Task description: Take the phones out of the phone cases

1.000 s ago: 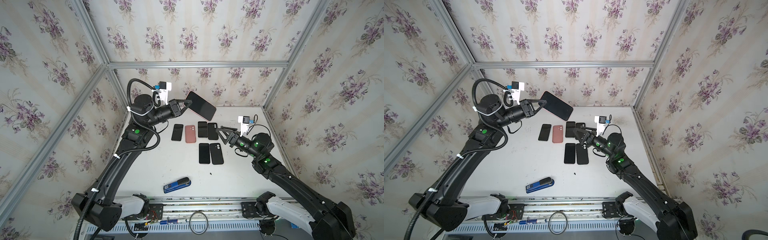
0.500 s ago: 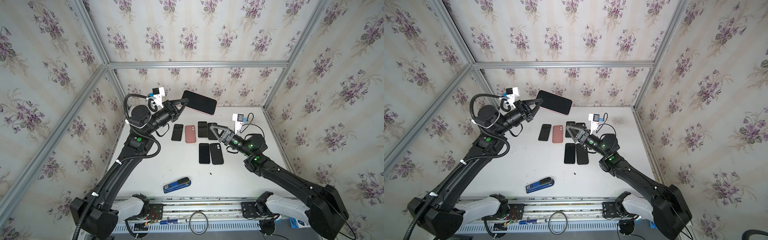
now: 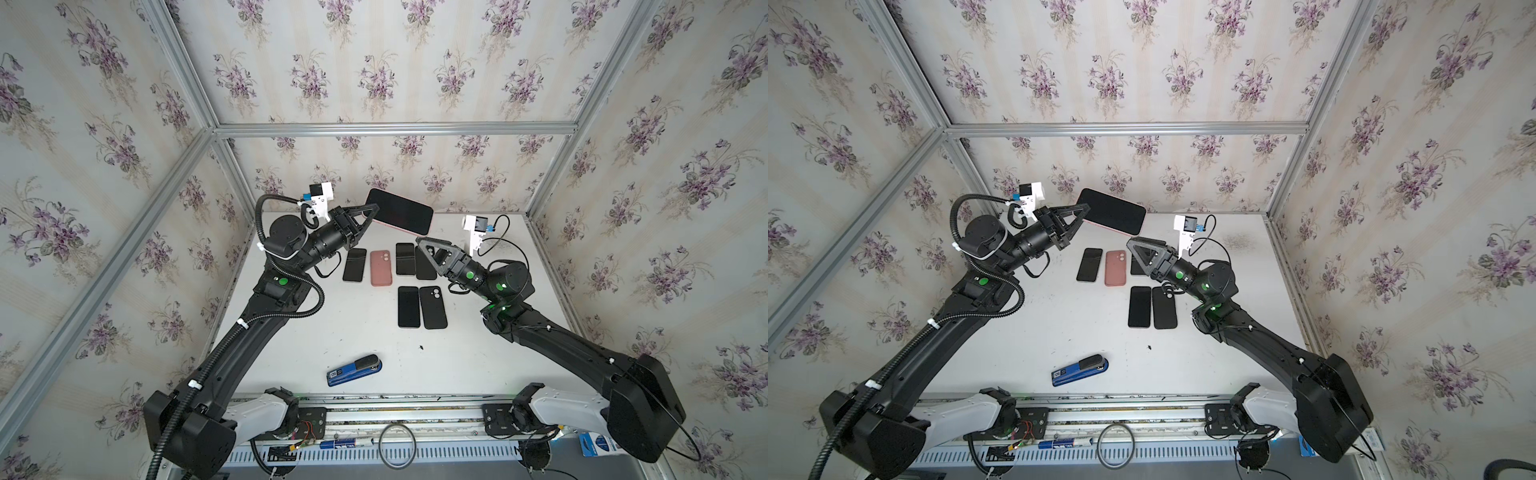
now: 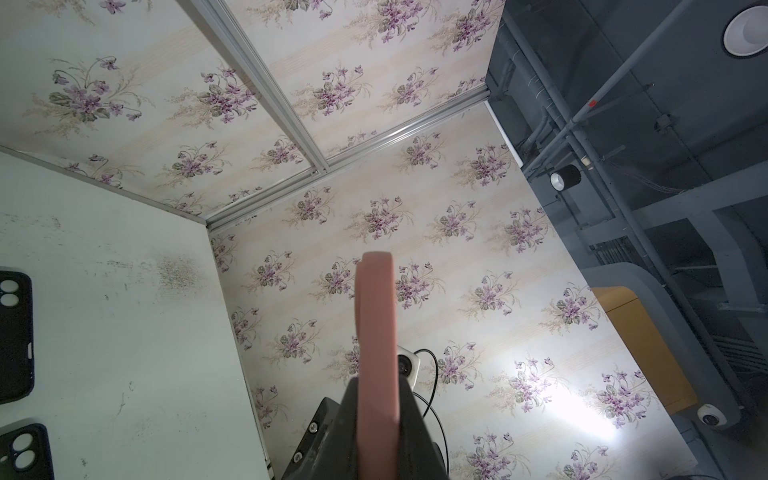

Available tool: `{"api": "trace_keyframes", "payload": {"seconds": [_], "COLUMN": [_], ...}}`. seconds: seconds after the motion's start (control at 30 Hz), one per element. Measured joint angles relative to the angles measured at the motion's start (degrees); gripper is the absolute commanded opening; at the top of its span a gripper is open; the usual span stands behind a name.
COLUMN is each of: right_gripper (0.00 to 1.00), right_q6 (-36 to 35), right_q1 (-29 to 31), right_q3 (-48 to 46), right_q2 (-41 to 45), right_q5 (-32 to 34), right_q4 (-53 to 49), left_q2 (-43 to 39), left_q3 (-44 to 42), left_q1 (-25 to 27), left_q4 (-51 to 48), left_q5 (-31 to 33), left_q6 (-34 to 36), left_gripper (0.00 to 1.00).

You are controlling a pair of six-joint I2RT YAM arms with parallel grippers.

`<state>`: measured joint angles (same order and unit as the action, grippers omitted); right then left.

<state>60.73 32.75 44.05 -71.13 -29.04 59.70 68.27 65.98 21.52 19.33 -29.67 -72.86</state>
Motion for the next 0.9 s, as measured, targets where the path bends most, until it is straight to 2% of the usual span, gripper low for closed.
{"api": "trace_keyframes", "payload": {"seconds": [0.23, 0.4, 0.57, 0.7, 0.83, 0.87, 0.9], "right_gripper": [0.37, 0.15, 0.02, 0.02, 0.00, 0.01, 0.07], "right_q6": [1.77, 2.49, 5.29, 6.21, 1.31, -0.28, -2.71], "right_q1": [-0.04, -0.13, -0.90, -2.62, -6.51, -7.56, -8.98], "right_q3": [1.31, 1.22, 0.76, -0.02, 0.04, 0.04, -0.07], "right_q2": [-2.43, -2.78, -4.46, -8.74, -13.09, -13.77, -14.47], "right_q5": [-0.74, -0.85, -2.47, -7.17, -16.94, -19.02, -21.79], "right_q4": [3.30, 4.61, 8.57, 16.74, 22.27, 22.56, 22.64], "left_q2": [-0.79, -0.83, -0.31, 1.25, 4.76, 5.44, 5.90], "left_q3": [-1.55, -1.75, -1.64, 0.70, 5.66, 6.82, 7.74], "left_q1": [0.00, 0.00, 0.04, -0.13, -0.33, -0.39, -0.42], "left_q4": [1.68, 2.23, 3.56, 2.25, -2.40, -4.24, -6.25], "left_q5": [-0.02, -0.04, -0.44, -1.97, -5.42, -6.27, -6.80], "left_q6": [-0.61, -1.14, -1.20, -1.60, -1.70, -1.49, -1.16], "left_gripper": [0.00, 0.00, 0.00, 0.00, 0.00, 0.00, 0.00]}}
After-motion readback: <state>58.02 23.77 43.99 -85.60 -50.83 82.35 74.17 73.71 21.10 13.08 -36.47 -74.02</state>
